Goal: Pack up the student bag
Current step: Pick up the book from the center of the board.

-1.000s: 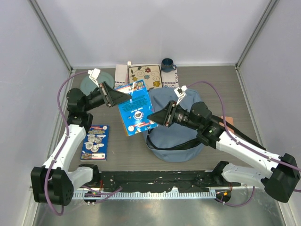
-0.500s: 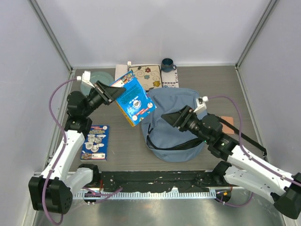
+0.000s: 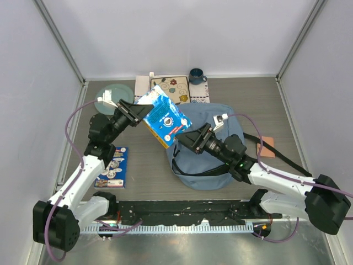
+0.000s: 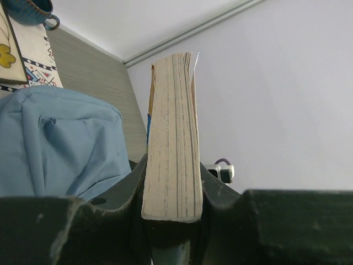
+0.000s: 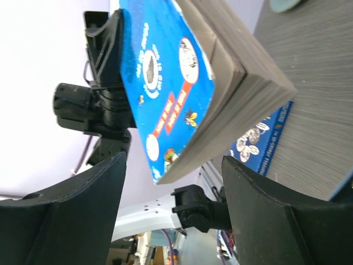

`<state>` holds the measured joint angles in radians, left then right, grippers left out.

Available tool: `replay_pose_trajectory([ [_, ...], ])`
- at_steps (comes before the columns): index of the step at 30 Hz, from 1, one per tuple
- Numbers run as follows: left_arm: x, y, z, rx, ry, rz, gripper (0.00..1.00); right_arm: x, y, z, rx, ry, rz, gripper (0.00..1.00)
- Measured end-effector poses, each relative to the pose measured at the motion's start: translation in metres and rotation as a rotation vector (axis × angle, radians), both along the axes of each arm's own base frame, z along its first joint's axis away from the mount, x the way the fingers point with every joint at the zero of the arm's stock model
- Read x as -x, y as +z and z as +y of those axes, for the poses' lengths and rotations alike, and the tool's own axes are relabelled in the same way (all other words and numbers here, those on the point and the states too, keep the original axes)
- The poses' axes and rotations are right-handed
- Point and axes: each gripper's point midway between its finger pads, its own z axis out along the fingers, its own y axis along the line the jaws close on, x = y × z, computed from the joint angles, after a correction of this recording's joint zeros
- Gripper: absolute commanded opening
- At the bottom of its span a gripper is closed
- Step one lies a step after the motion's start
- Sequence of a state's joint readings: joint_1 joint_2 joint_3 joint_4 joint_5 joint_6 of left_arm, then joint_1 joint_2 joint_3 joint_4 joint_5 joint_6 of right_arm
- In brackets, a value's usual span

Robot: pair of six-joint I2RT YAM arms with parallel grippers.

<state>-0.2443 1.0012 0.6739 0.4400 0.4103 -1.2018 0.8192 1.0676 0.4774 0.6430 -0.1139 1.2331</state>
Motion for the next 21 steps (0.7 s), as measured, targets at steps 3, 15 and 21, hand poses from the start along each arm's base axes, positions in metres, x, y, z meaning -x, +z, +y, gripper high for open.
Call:
replay_pose_trajectory([
  [3, -0.001, 0.0, 0.0, 0.018, 0.013, 0.001, 0.0, 0.0, 0.009, 0.002, -0.048, 0.004, -0.01, 0.75],
  [15, -0.003, 0.012, 0.002, 0.098, 0.049, -0.021, 0.0, -0.005, 0.013, 0.006, -0.099, 0.001, -0.005, 0.76],
  [21, 0.004, 0.016, -0.008, 0.125, 0.016, -0.03, 0.0, -0.014, 0.015, 0.012, -0.114, -0.007, -0.019, 0.76],
])
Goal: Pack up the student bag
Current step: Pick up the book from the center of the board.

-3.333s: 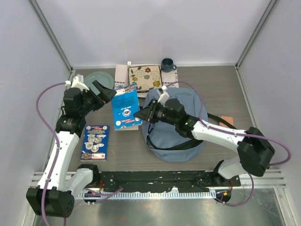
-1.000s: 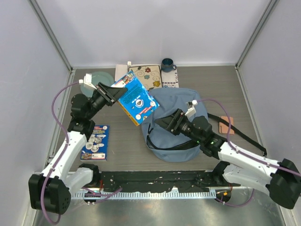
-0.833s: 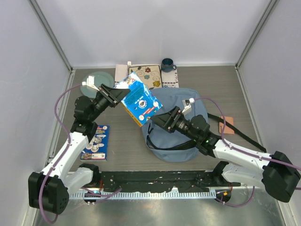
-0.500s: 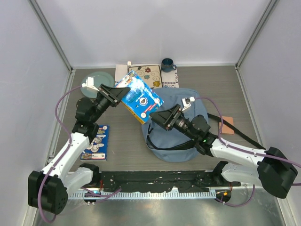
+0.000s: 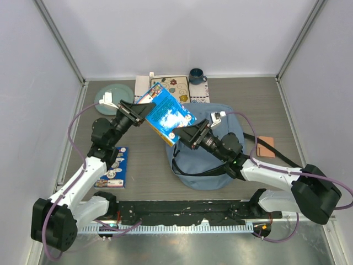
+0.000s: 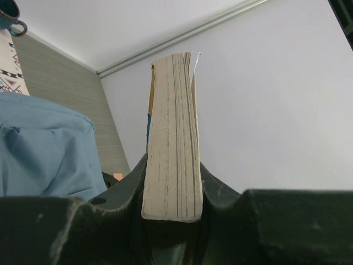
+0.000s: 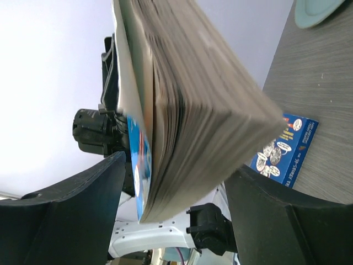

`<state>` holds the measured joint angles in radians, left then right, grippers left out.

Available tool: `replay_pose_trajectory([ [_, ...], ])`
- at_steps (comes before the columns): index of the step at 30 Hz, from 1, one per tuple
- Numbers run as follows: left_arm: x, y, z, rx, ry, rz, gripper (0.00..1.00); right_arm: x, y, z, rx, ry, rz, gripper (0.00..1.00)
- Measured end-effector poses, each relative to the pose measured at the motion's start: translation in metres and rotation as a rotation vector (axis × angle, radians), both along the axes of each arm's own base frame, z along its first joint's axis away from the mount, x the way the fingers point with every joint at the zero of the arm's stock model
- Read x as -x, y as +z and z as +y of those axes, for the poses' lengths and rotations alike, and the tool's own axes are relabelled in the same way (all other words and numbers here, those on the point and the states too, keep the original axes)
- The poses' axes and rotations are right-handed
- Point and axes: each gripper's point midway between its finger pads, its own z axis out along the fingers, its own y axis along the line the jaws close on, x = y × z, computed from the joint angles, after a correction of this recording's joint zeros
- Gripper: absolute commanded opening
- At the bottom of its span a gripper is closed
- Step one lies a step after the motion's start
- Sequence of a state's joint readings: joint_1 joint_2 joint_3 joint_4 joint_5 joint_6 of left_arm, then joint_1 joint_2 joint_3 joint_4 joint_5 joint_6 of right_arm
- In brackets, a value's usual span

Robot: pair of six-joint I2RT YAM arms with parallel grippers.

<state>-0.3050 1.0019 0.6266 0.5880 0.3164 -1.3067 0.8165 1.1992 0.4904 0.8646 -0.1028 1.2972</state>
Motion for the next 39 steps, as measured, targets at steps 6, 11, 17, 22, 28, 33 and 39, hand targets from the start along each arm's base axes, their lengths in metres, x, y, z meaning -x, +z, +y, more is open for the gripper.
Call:
replay_pose_trajectory([
  [6, 0.007, 0.0, -0.011, 0.01, -0.027, -0.006, 0.0, -0.02, 0.016, -0.014, -0.056, -0.055, -0.041, 0.7],
  [11, 0.008, 0.0, -0.012, 0.029, -0.021, -0.004, 0.0, -0.026, 0.025, -0.022, -0.088, -0.076, -0.061, 0.43],
  [17, 0.006, -0.001, -0.017, 0.039, -0.029, -0.007, 0.0, -0.025, 0.033, -0.023, -0.123, -0.067, -0.07, 0.52],
  [22, 0.004, -0.007, -0.022, 0.034, -0.038, 0.011, 0.0, -0.025, 0.032, -0.023, -0.119, -0.062, -0.065, 0.35],
  [28, 0.006, -0.006, -0.024, 0.039, -0.045, 0.01, 0.18, -0.024, 0.029, -0.026, -0.083, -0.072, -0.065, 0.01],
  [33, 0.004, -0.015, -0.032, -0.065, -0.063, 0.039, 0.75, -0.018, 0.033, -0.045, 0.031, -0.141, -0.095, 0.01],
  [39, 0.002, -0.028, -0.033, -0.31, -0.066, 0.032, 0.9, -0.018, 0.043, -0.116, 0.266, -0.432, -0.091, 0.01],
])
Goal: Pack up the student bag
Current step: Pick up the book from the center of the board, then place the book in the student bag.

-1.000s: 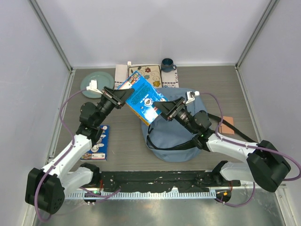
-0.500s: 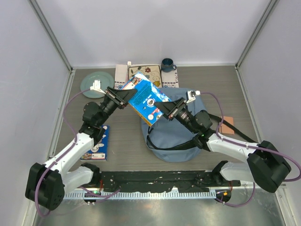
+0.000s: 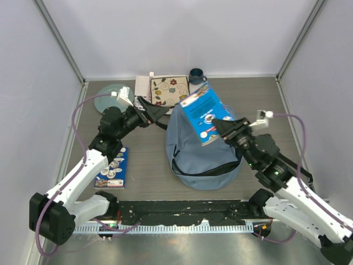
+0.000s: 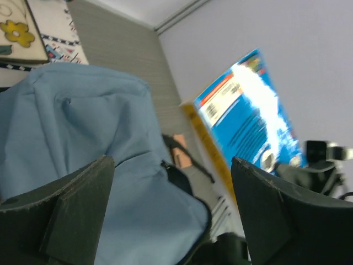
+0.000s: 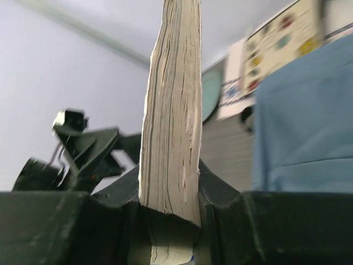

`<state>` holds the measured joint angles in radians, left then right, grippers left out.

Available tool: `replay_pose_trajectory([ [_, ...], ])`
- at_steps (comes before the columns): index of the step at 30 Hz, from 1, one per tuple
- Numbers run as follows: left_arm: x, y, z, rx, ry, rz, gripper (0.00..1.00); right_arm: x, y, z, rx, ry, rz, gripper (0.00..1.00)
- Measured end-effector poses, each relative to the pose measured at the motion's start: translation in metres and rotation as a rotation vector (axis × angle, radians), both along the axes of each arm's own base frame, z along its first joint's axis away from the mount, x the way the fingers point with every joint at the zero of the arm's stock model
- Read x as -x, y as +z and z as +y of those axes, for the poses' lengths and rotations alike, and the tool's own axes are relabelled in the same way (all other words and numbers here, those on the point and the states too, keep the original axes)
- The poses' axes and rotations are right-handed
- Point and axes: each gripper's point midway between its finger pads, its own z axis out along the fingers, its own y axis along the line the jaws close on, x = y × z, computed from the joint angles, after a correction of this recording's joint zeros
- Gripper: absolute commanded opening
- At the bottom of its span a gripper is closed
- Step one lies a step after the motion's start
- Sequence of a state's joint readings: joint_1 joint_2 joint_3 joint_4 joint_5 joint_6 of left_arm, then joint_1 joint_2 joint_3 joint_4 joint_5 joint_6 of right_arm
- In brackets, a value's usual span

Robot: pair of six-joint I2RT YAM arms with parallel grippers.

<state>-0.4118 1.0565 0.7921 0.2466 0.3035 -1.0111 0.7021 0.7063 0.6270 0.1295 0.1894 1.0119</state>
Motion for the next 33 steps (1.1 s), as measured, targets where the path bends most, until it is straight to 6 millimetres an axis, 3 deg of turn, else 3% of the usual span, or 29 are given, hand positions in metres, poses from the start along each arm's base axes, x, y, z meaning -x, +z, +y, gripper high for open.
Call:
replay_pose_trajectory([
  [4, 0.01, -0.026, -0.016, -0.153, -0.078, 0.02, 0.91, 0.008, 0.006, -0.067, 0.115, -0.245, 0.018, 0.01],
  [8, 0.031, -0.052, -0.059, -0.333, -0.241, 0.022, 0.91, 0.03, 0.003, -0.135, 0.213, -0.465, 0.071, 0.01],
  [11, 0.052, -0.063, -0.095, -0.444, -0.367, -0.01, 0.92, 0.049, 0.004, -0.172, 0.251, -0.57, 0.099, 0.01],
  [15, 0.082, -0.073, -0.137, -0.559, -0.52, -0.081, 0.92, 0.072, 0.001, -0.207, 0.277, -0.656, 0.131, 0.01],
  [22, 0.123, -0.107, -0.182, -0.788, -0.702, -0.17, 0.92, 0.097, -0.014, -0.239, 0.313, -0.724, 0.186, 0.01],
  [28, 0.15, -0.138, -0.194, -0.927, -0.808, -0.2, 0.92, 0.101, -0.022, -0.243, 0.327, -0.731, 0.21, 0.01],
  [33, 0.155, -0.144, -0.199, -0.963, -0.832, -0.22, 0.92, 0.101, -0.022, -0.243, 0.322, -0.731, 0.211, 0.01],
])
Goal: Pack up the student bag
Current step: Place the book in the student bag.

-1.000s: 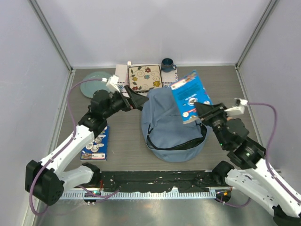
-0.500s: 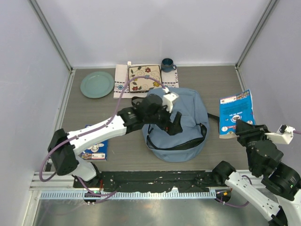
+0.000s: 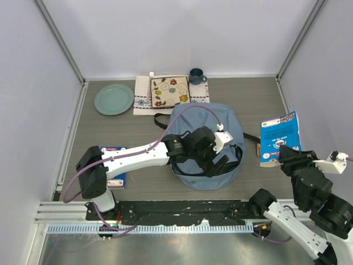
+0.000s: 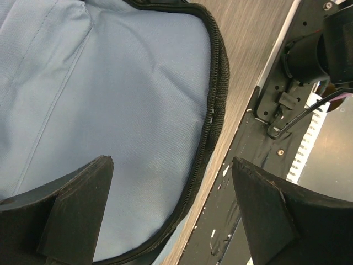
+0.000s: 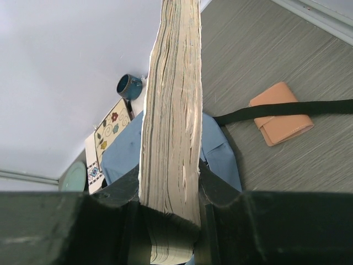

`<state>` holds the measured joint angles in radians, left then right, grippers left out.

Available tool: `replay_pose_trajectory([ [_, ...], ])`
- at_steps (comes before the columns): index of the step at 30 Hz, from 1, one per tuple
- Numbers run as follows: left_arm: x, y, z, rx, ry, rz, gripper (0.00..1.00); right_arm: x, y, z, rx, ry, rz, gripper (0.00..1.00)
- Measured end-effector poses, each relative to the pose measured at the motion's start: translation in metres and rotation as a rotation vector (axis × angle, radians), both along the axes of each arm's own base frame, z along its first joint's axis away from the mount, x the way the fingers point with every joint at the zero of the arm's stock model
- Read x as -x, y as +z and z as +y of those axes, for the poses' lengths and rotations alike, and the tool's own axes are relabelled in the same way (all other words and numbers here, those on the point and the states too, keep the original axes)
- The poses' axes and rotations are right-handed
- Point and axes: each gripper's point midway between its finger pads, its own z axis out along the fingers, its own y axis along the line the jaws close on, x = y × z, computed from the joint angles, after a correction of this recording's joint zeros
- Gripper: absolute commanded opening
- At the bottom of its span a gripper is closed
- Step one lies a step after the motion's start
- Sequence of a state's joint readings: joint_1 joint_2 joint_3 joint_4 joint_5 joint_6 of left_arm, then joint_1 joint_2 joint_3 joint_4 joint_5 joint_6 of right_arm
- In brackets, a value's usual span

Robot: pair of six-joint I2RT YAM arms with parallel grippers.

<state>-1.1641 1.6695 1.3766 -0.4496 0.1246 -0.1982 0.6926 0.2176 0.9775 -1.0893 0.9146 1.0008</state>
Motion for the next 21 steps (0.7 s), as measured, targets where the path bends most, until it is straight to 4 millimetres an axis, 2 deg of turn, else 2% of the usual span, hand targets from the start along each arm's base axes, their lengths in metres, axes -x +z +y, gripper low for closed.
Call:
replay_pose_trajectory([
  [8, -0.009, -0.017, 0.003, -0.066, 0.043, -0.028, 0.89, 0.0, -0.001, 0.002, -0.01, 0.008, 0.002, 0.01],
  [11, -0.013, -0.024, 0.003, -0.087, 0.059, -0.038, 0.8, -0.001, -0.003, 0.004, -0.014, 0.012, 0.007, 0.01],
  [14, -0.016, -0.029, 0.004, -0.107, 0.07, -0.047, 0.61, -0.001, -0.004, 0.005, -0.018, 0.017, 0.009, 0.01],
  [15, -0.017, -0.03, 0.004, -0.109, 0.073, -0.051, 0.52, -0.001, -0.004, 0.006, -0.02, 0.017, 0.009, 0.01],
  [17, -0.019, -0.029, 0.003, -0.112, 0.079, -0.06, 0.44, -0.001, -0.004, 0.006, -0.021, 0.018, 0.009, 0.01],
  [18, -0.02, -0.028, 0.003, -0.112, 0.079, -0.067, 0.33, -0.001, -0.004, 0.006, -0.022, 0.019, 0.009, 0.01],
  [19, -0.022, -0.028, 0.003, -0.113, 0.082, -0.074, 0.29, -0.001, -0.004, 0.006, -0.023, 0.02, 0.009, 0.01],
  [20, -0.023, -0.027, 0.004, -0.115, 0.087, -0.081, 0.2, -0.001, -0.004, 0.007, -0.024, 0.021, 0.009, 0.01],
  [21, -0.025, -0.027, 0.004, -0.118, 0.092, -0.088, 0.17, -0.001, -0.004, 0.007, -0.024, 0.021, 0.009, 0.01],
])
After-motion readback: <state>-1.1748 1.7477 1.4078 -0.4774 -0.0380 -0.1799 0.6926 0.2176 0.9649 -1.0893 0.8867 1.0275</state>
